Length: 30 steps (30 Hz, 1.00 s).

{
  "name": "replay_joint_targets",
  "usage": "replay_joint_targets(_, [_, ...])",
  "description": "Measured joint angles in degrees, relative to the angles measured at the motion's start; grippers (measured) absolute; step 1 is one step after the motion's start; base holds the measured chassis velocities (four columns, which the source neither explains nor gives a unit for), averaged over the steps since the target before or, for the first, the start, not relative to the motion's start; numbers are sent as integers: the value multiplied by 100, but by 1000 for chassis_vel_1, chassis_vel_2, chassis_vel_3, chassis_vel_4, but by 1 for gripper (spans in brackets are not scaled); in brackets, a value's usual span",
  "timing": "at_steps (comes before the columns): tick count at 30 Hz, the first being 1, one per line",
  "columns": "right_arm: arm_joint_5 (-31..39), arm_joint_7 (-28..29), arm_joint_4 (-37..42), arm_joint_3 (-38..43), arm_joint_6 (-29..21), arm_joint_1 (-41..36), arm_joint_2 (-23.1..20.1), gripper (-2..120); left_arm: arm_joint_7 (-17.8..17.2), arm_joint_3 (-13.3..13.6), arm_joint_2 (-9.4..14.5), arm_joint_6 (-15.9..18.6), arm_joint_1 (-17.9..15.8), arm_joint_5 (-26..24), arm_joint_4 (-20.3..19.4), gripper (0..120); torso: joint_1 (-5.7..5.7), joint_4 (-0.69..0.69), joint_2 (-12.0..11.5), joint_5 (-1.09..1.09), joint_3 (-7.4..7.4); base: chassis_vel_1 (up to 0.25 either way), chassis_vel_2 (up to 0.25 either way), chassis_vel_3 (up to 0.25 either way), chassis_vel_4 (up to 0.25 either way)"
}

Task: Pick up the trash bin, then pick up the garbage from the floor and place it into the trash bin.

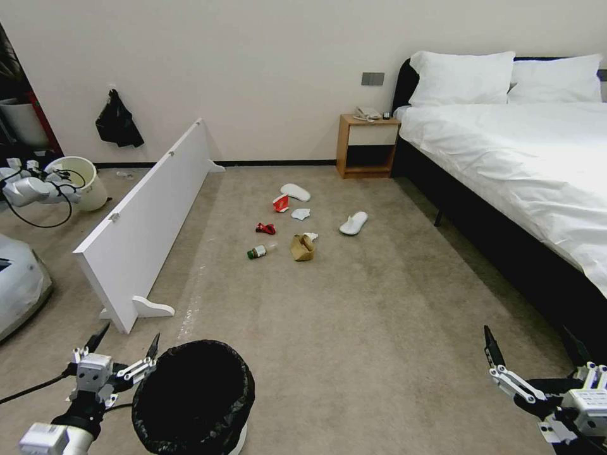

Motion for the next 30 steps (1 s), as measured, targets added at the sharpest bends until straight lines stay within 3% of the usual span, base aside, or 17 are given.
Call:
replay_joint_targets(4, [25,1,-46,-54,-29,51,-59,100,9,-41,45,332,-8,-37,78,100,0,2,0,0,0,0,0,0,0])
replay_joint_targets(9, [40,2,-130,-160,-48,98,-128,100,2,-6,181,1128,-38,-300,180,100,0,0,0,1,0,0,0,0,0])
replay_joint_targets(16, [48,3,-179,-218,-64,134,-165,100,0,84,296,1617,-89,-594,332,100,0,0,0,0,0,0,0,0,0])
replay_joint_targets(18, [39,4,-209,-275,-74,135,-167,100,-50,302,443,2038,-214,-814,697,100,0,1,0,0,0,0,0,0,0])
replay_joint_targets(30, [-54,4,-225,-357,-91,136,-104,100,-122,536,642,2288,-420,-1190,1019,98,0,1,0,1,0,0,0,0,0])
